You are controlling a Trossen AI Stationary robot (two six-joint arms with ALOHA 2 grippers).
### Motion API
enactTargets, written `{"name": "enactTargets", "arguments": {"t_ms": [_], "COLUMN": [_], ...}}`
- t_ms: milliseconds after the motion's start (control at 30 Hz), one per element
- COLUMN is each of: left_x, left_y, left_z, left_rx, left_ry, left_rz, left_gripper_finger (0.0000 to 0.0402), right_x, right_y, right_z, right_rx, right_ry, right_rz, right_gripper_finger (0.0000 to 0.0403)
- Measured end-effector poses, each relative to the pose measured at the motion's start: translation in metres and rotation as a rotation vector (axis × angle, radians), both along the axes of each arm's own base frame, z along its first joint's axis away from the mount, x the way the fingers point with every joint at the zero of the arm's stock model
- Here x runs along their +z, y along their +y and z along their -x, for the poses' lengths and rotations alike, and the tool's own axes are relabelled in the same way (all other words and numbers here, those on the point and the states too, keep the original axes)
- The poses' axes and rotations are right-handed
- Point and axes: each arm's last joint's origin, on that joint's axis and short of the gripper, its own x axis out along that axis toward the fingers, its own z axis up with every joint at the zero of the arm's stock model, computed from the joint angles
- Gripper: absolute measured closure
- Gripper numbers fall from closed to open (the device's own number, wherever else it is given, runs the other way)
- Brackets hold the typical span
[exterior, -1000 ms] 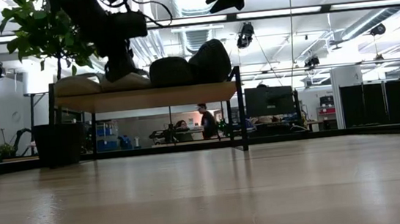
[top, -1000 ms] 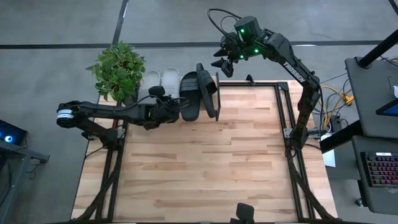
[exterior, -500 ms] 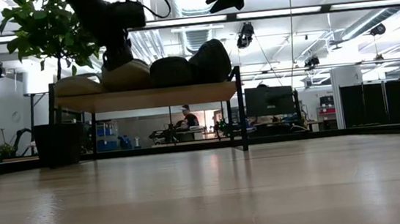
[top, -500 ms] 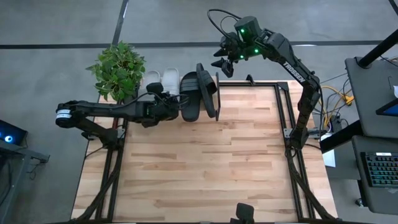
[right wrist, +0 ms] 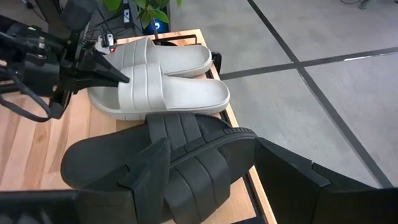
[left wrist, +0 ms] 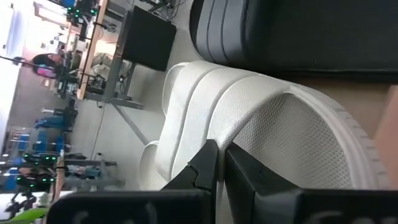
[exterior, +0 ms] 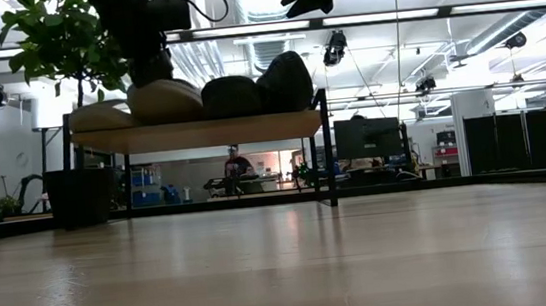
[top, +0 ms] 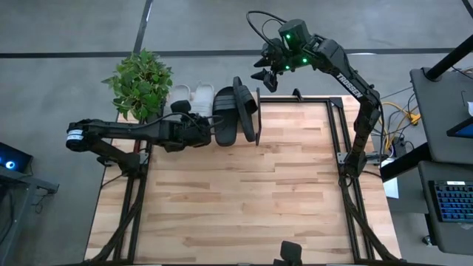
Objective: Pick and place slides into the shelf
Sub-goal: Adjust the right grey slipper on the shelf, then adjust the right black slipper on the shelf
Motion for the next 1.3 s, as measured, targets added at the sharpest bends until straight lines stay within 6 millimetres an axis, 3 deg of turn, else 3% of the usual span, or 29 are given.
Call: {"name": "enactTargets", "arguments": {"t_ms": [367,733,967,1133,1300], "left_x": [-0.009,0.007,0.042,0.077,0.117], "left_y": [-0.002,-0.007,-0.011,-0.012,-0.013], "left_z": [-0.001,0.002,0.017,0.034,0.052], "left_rx": [0.009,-0.095,-0.168,-0.199,-0.194], "left_ry": [-0.090,-0.170,-0.328,-0.475,-0.781], "left_rz": [0.135,0.325,0.406,0.401,0.397], "left_gripper_finger": [0.0390,0.0252,0.0177,0.0165,0.0164], "right_x": [0.000,0.000,-0.001,-0.001,-0.011], "right_y": [0.000,0.000,0.001,0.001,0.002], "right_z": [0.000,0.000,0.001,0.001,-0.002], "right_rx": [0.005,0.006,0.006,0.008,0.056], "right_ry": [-0.003,0.000,0.007,0.012,0.029], "right_rz": [-0.007,-0.010,-0.015,-0.016,-0.066], "right_gripper_finger": [0.0179,0.0179,0.0179,0.0179,0.0179]}}
